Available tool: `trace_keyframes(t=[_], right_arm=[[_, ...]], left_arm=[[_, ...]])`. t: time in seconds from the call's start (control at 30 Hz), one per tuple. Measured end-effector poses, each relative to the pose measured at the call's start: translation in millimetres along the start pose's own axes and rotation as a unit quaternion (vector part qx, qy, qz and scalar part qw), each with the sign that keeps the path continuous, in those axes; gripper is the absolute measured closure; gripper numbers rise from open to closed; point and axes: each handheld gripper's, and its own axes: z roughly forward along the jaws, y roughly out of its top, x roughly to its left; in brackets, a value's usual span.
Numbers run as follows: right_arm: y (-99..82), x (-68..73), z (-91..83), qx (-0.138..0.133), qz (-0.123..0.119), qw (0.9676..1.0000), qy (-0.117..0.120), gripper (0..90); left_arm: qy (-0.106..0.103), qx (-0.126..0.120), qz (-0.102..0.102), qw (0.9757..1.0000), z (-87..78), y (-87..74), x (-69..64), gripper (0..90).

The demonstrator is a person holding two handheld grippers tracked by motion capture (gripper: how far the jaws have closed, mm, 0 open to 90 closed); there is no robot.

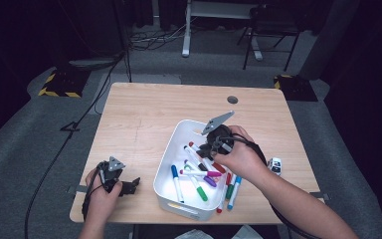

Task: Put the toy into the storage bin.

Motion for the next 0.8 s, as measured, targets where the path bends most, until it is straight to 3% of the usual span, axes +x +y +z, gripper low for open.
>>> trace_keyframes(t=[0.1, 0.13, 0.33, 0.57, 0.8], right_arm=[[-2.3, 0.0, 7.1, 0.008, -0.006, 0.9999, 0.002, 76.6], [-3.3, -0.9, 10.2, 0.007, -0.013, 0.9999, 0.002, 90.0], [-8.2, -0.5, 24.1, 0.028, -0.023, 0.9993, 0.010, 90.0], [-18.8, 2.6, 18.9, 0.006, -0.008, 0.9996, 0.028, 77.1], [-35.3, 0.6, -22.4, -0.048, 0.041, 0.9979, 0.015, 59.7]], left_arm=[[0.000, 0.000, 0.000, 1.0000, 0.0, 0.0, 0.0, 0.0], [0.001, 0.001, 0.000, 1.0000, -0.1, 0.1, 0.0, 0.0], [0.000, 0.001, 0.001, 1.0000, -0.1, 0.0, 0.2, 0.0], [0.000, 0.001, 0.001, 1.0000, -0.1, 0.0, 0.1, 0.0], [-0.001, 0.000, 0.000, 1.0000, 0.0, 0.0, 0.0, 0.0]])
